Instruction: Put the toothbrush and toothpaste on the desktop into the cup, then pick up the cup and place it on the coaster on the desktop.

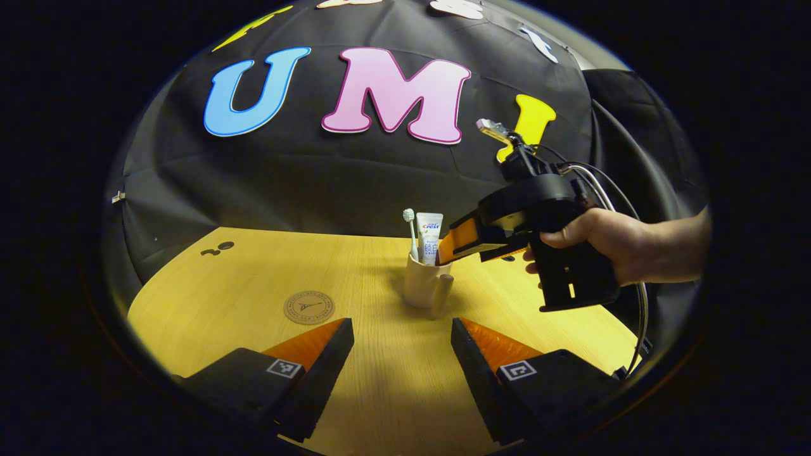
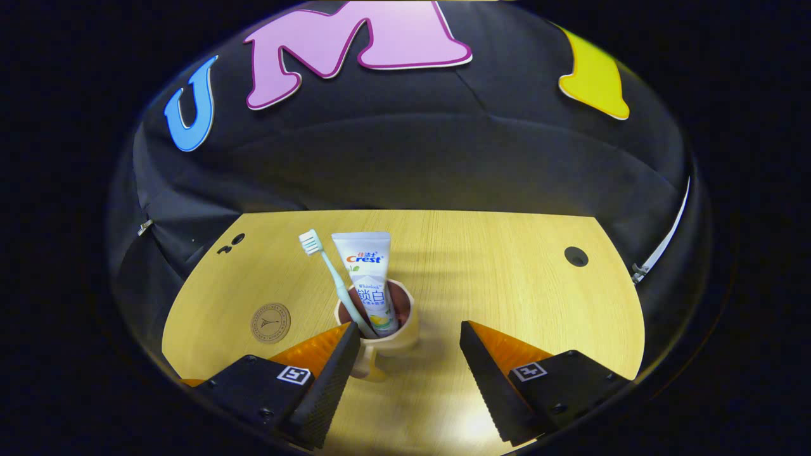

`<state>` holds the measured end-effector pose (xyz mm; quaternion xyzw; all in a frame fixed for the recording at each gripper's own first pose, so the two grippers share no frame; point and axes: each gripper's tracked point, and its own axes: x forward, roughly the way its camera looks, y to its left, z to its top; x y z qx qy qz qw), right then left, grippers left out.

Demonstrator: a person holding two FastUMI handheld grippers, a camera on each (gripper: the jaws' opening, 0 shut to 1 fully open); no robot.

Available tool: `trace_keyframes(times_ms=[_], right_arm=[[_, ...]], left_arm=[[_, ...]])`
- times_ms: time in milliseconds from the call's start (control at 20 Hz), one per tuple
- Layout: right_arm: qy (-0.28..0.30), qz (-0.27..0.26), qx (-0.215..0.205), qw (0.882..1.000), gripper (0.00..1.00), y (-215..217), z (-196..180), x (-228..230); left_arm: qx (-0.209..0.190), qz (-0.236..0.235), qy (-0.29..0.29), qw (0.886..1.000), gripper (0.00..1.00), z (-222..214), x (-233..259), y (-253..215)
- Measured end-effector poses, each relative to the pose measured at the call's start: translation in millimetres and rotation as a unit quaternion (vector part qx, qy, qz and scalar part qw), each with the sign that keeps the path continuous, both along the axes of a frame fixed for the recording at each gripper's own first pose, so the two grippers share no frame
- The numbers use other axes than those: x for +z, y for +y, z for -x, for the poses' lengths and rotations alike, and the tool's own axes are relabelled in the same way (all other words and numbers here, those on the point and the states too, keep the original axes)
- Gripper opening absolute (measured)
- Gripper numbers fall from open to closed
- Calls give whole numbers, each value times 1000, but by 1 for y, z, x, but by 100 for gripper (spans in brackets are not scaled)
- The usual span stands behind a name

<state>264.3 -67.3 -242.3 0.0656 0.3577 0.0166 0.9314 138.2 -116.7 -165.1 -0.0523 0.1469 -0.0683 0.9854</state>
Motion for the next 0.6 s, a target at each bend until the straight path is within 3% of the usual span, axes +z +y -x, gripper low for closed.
trace_keyframes(times_ms=[300, 600], right_arm=[[93, -47, -1, 995, 98, 21, -9, -15], [184, -22, 34, 982, 98, 29, -2, -44]], left_arm=[[41, 8, -3, 999, 98, 8, 15, 36], [91, 3, 6, 996, 98, 24, 14, 85]])
